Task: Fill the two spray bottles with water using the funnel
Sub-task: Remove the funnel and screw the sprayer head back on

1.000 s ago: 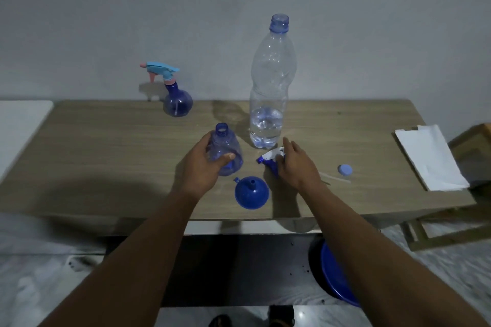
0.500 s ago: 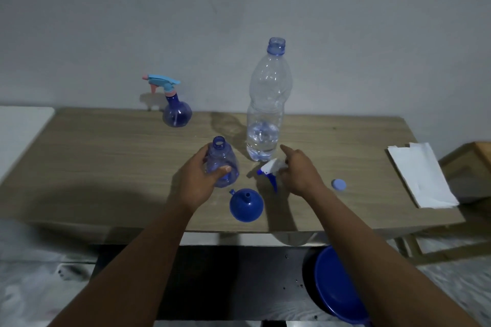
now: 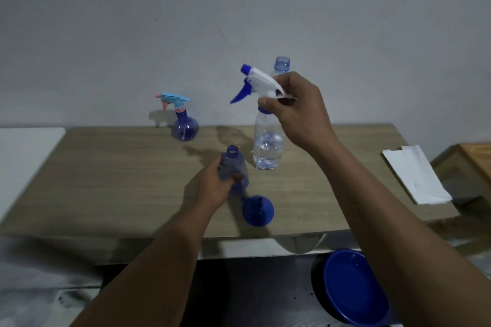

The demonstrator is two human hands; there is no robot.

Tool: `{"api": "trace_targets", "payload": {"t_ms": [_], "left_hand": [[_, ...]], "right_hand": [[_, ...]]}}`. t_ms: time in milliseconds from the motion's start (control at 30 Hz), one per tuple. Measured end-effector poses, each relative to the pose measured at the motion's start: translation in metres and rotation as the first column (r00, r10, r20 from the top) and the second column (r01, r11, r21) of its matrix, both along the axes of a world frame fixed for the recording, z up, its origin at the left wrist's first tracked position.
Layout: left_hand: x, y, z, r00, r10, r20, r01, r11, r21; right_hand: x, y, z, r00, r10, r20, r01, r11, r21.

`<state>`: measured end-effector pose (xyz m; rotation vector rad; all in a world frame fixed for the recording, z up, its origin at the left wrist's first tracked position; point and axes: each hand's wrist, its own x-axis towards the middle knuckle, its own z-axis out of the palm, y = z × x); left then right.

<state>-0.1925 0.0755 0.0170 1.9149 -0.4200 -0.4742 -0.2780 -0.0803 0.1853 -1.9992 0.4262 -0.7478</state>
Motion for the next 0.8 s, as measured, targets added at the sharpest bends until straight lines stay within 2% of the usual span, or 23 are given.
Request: {"api": "trace_targets", "payload": {"t_ms": [200,367,533,667,800], "left_hand": [[0.003,0.004,0.007,0.996,-0.068,0.052,0.065,0.997,0.044],[0.008,0.004,-0.005,0.996,-0.06,0.071,0.057,0.997,0.05],[0.014,-0.001,-0.018,0.99,0.015,-0.141,-0.022,0.998,-0.054],[0.015,0.0,-0.032,0.985,0.047,-0.168,-0.055,0.998,-0.04],[0.021,-0.005,-0.034,0.987,0.039,-0.158,-0.047,0.998,-0.046]], "right_hand": [[0.025,0.027,0.012,0.988,-0.005,0.154,-0.003,0.999,0.047],[0.036,0.029,-0.005,0.988,-0.009,0.155,-0.003,0.997,0.077],[0.039,0.034,-0.044,0.999,0.012,0.031,-0.015,0.996,0.085],[0.041,0.028,-0.046,1.0,-0.003,0.026,0.001,0.994,0.11],[0.044,0.016,-0.012,0.996,-0.016,0.087,0.015,1.0,0.009]]}}
